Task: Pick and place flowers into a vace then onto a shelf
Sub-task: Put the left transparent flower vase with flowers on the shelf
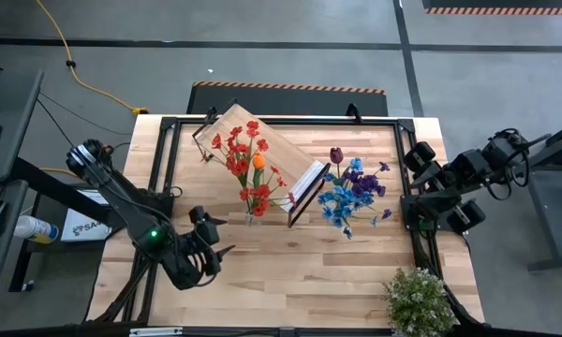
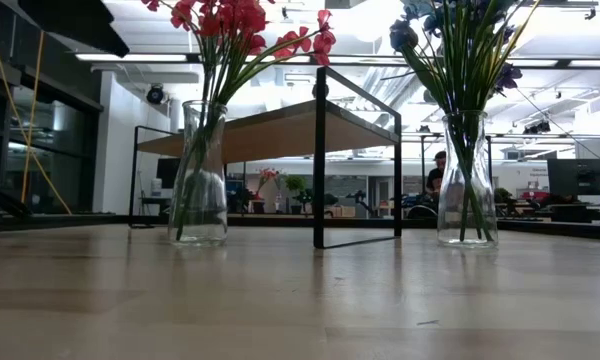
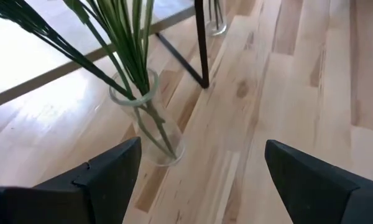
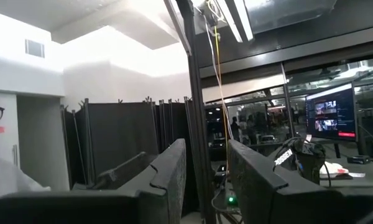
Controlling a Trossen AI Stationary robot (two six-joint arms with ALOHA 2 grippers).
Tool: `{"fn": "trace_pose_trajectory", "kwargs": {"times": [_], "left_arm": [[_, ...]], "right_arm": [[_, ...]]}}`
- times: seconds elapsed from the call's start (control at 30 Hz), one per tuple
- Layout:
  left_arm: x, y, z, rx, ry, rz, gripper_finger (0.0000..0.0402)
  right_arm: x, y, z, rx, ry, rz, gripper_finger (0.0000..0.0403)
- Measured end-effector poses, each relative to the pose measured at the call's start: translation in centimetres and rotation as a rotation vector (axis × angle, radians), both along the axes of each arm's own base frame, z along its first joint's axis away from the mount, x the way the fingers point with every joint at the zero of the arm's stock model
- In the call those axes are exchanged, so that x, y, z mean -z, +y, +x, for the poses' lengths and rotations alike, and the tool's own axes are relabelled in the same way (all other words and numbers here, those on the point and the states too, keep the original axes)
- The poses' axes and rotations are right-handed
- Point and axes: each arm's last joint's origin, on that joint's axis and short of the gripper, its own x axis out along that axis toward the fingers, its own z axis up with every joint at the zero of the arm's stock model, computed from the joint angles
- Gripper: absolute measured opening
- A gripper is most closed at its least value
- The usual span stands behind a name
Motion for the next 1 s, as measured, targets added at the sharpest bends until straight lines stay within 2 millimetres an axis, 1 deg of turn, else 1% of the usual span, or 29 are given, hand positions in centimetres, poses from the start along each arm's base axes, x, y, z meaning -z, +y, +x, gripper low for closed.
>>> {"fn": "trace_pose_trajectory", "kwargs": {"times": [0.17,0.33,0.5,0.6,1.0], "left_arm": [[0.38,-0.23,0.21,0.0,0.008,0.007,0.0374],[0.3,-0.35,0.32,-0.001,-0.006,-0.012,0.0374],[0.11,-0.7,0.57,0.008,-0.031,-0.063,0.0374],[0.19,-0.79,0.55,0.03,-0.003,-0.086,0.0374],[0.19,-0.8,0.54,0.031,-0.001,-0.09,0.0374]], "right_arm": [[-0.02,-0.01,-0.01,0.0,-0.002,0.001,0.011],[-0.03,-0.08,0.02,0.024,0.004,0.012,0.011],[-0.07,-0.09,0.0,0.024,0.0,0.015,0.011],[-0.14,-0.11,-0.03,0.024,-0.007,0.019,0.011],[-0.43,-0.21,-0.17,0.035,-0.044,0.018,0.011]]}}
